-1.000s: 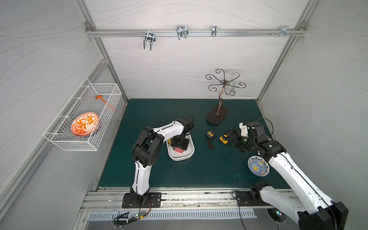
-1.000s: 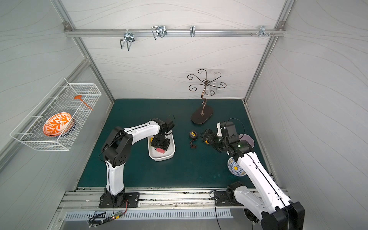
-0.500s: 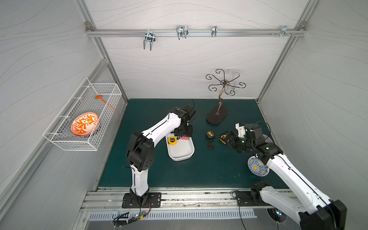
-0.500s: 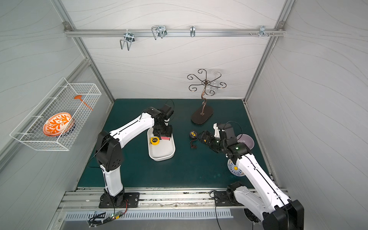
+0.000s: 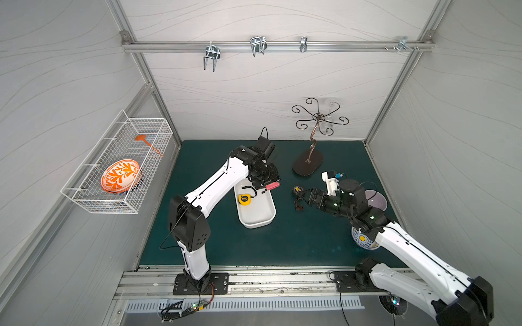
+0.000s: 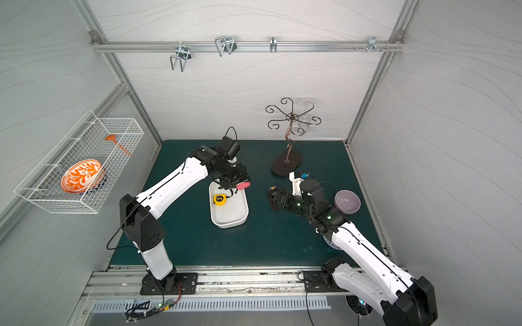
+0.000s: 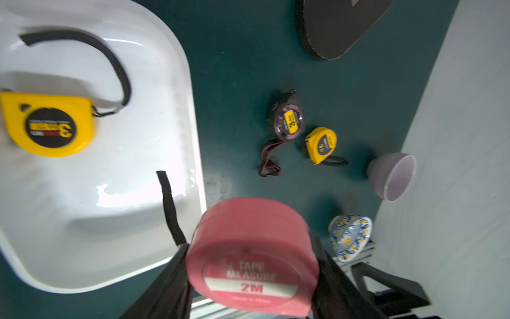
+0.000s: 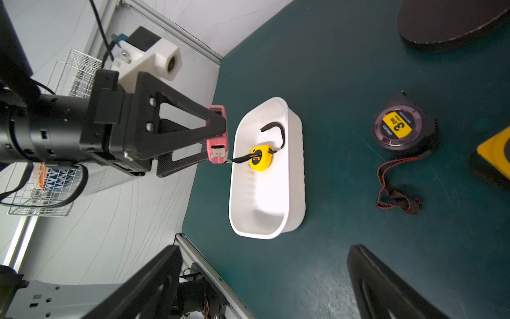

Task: Take the tape measure out of the storage box
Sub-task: Place the tape measure at the center of the board.

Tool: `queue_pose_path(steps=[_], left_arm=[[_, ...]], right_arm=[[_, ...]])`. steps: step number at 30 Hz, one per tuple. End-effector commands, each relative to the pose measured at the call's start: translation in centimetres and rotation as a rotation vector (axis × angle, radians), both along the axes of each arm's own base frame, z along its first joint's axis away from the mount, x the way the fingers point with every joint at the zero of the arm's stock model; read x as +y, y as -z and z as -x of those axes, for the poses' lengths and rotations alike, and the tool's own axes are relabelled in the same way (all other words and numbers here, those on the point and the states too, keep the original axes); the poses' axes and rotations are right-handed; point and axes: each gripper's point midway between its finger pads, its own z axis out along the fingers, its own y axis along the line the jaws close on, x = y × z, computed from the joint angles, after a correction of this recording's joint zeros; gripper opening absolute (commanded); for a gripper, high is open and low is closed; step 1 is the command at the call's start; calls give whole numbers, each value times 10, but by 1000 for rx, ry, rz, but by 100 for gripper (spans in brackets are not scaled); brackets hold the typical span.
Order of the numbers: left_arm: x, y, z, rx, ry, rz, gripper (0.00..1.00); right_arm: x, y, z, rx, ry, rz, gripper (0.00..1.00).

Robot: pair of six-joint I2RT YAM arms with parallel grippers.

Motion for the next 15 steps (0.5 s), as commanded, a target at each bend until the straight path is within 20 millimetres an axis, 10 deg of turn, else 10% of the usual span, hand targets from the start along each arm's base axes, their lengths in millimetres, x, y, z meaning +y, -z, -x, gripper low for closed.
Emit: queue_pose_path(steps=[1,15], left_arm=[[-32,-40,-4,-21,-72,199,0],[-80,-60,10,51,-97,369,0]], right_arm=[[4,-23,-10,-146,19,-33,99],[25,-32,-35,-260,52,-16,83]])
